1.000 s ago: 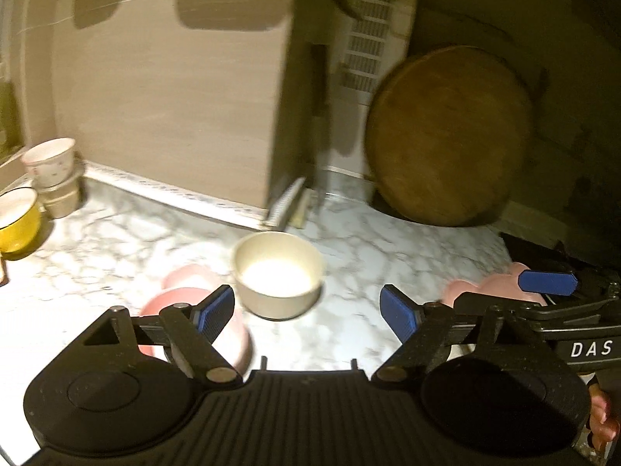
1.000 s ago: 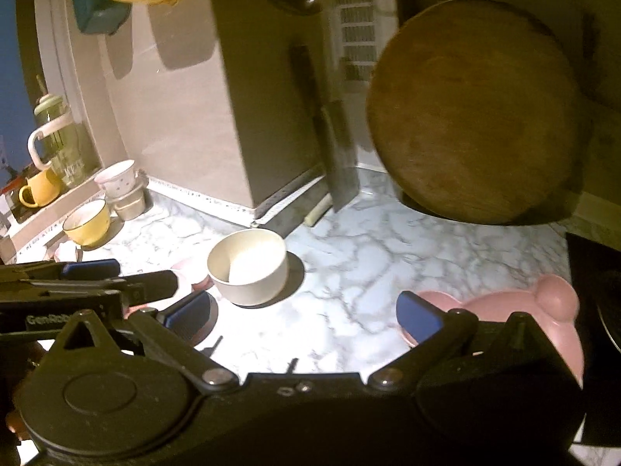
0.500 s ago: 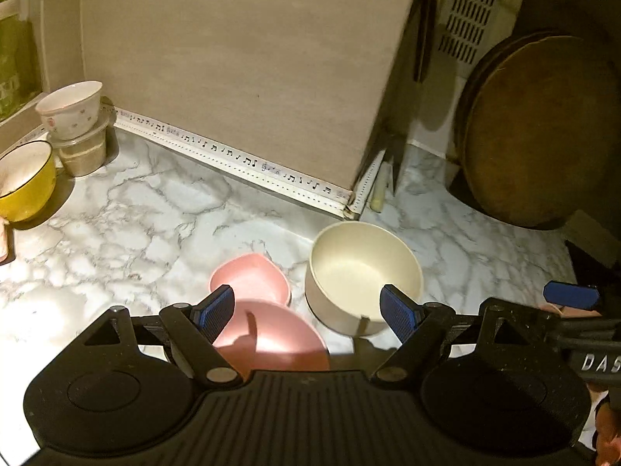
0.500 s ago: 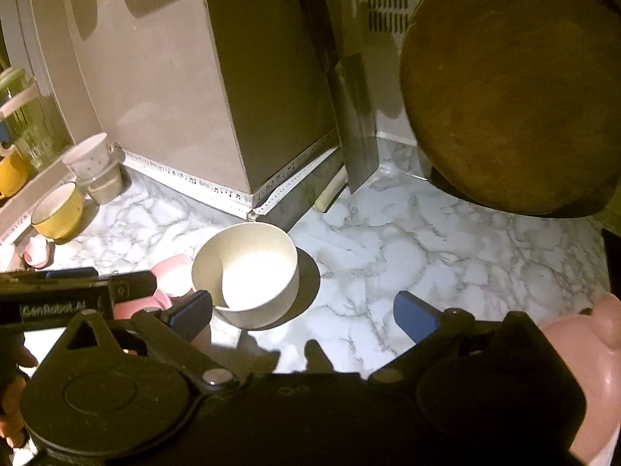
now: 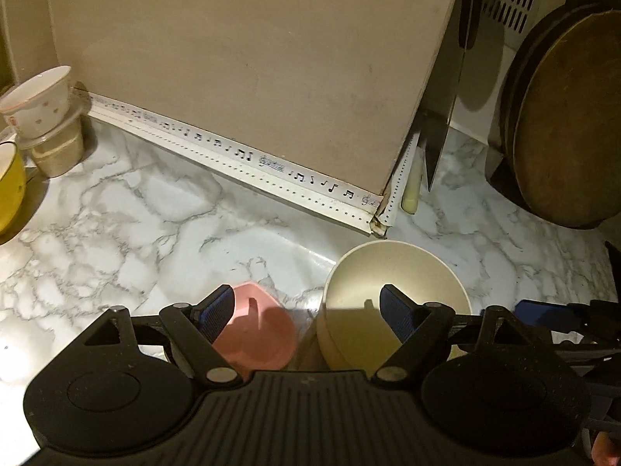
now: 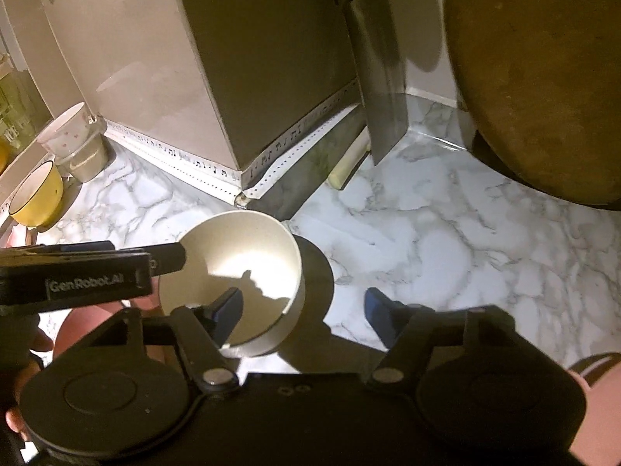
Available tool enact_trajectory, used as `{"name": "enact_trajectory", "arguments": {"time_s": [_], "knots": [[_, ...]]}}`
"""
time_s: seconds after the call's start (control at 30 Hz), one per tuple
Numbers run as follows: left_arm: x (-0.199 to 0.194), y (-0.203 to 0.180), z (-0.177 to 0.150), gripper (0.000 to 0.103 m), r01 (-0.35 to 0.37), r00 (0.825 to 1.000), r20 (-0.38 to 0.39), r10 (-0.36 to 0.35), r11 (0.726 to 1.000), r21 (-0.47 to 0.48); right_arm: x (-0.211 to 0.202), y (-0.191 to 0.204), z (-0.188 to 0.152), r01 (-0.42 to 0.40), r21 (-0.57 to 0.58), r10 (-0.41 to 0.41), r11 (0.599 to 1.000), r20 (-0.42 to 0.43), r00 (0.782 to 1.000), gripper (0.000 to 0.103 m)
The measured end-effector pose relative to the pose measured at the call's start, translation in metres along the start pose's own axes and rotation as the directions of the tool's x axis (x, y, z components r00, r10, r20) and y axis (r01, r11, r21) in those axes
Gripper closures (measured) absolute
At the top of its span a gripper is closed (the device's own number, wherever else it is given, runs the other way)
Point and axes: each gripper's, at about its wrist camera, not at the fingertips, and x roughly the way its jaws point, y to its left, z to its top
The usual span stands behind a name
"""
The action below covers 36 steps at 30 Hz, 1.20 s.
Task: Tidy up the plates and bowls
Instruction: 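Close both grippers on the rim of the cream bowl, then carry the cream bowl next to the bear plate and lower it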
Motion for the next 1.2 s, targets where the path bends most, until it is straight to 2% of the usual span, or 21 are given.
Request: {"name": "enact_trajectory", "arguments": {"time_s": [0.1, 0.17, 0.33, 0.47, 0.53, 0.6, 0.7, 0.9, 1.2], "knots": [[0.008, -0.002, 0.003, 0.022, 0.000, 1.000, -0.012, -0.001, 1.000, -0.010, 0.007, -0.002, 0.006, -0.010, 0.003, 0.010, 1.000, -0.018, 1.000, 0.052], [0.014, -0.004, 0.005, 0.028, 0.008, 1.000, -0.025, -0.008, 1.000, -0.003, 0.012, -0.005, 0.009, -0.021, 0.013, 0.021, 1.000, -0.031, 0.999, 0.056], [0.021, -0.008, 0.005, 0.049, 0.022, 0.998, -0.063, -0.021, 1.000, 0.006, 0.021, -0.007, 0.012, -0.034, 0.032, 0.036, 0.999, -0.067, 0.997, 0.070], [0.025, -0.010, 0.004, 0.071, 0.033, 0.995, -0.098, -0.032, 0.999, 0.003, 0.023, -0.006, 0.012, -0.040, 0.028, 0.042, 0.999, -0.084, 0.996, 0.076], [0.027, -0.011, 0.003, 0.073, 0.013, 0.994, -0.111, -0.012, 1.000, 0.011, 0.024, -0.006, 0.012, -0.037, 0.030, 0.040, 0.999, -0.094, 0.995, 0.083], [0.027, -0.012, 0.002, 0.086, 0.010, 0.993, -0.115, -0.009, 1.000, 0.012, 0.025, -0.007, 0.012, -0.039, 0.036, 0.043, 0.999, -0.100, 0.994, 0.085], [0.027, -0.011, 0.002, 0.091, 0.012, 0.993, -0.122, -0.011, 1.000, 0.009, 0.024, -0.006, 0.013, -0.049, 0.037, 0.053, 0.998, -0.108, 0.993, 0.095], [0.024, -0.014, -0.002, 0.096, 0.018, 0.992, -0.122, -0.016, 1.000, 0.014, 0.023, -0.004, 0.013, -0.026, 0.038, 0.030, 0.999, -0.112, 0.993, 0.097], [0.012, -0.025, -0.010, 0.098, 0.040, 0.991, -0.132, -0.037, 0.999, 0.021, 0.007, -0.010, 0.004, -0.007, 0.044, 0.012, 0.999, -0.113, 0.993, 0.098]]}}
